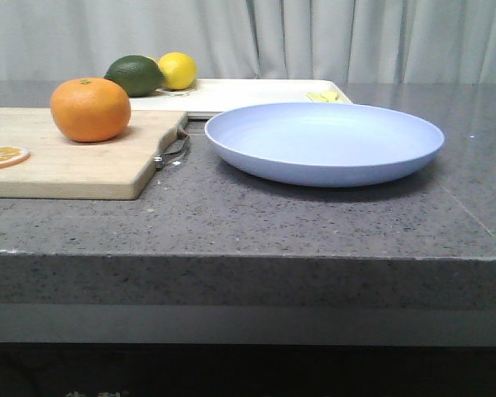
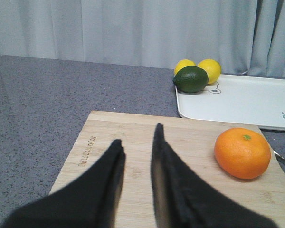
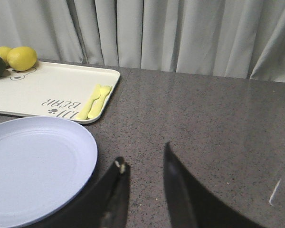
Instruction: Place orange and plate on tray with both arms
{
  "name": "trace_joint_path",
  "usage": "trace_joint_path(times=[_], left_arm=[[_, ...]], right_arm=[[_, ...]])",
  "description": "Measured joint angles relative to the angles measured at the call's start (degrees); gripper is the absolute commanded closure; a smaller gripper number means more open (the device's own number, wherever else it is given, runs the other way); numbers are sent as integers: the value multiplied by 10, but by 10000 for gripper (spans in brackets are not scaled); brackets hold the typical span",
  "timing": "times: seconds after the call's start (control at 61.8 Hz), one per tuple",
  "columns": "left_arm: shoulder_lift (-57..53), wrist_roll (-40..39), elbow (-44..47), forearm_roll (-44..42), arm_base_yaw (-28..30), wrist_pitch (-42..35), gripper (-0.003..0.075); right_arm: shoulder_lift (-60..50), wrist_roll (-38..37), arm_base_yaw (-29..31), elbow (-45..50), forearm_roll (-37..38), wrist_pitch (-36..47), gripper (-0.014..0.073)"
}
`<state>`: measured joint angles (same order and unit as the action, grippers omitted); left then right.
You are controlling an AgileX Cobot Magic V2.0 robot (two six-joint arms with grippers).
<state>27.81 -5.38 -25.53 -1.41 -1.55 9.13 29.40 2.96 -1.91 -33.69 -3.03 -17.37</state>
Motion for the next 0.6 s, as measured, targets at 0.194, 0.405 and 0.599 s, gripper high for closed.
trace_joint_path(times=[0.194, 0.405, 0.599], left_arm=[[0, 0, 0, 0, 0, -1, 17], [0, 0, 0, 0, 0, -1, 74], [8, 0, 0, 19, 0, -31, 114]], right_arm=[[0, 0, 0, 0, 0, -6, -68], [0, 0, 0, 0, 0, -8, -60], [0, 0, 0, 0, 0, -8, -60]])
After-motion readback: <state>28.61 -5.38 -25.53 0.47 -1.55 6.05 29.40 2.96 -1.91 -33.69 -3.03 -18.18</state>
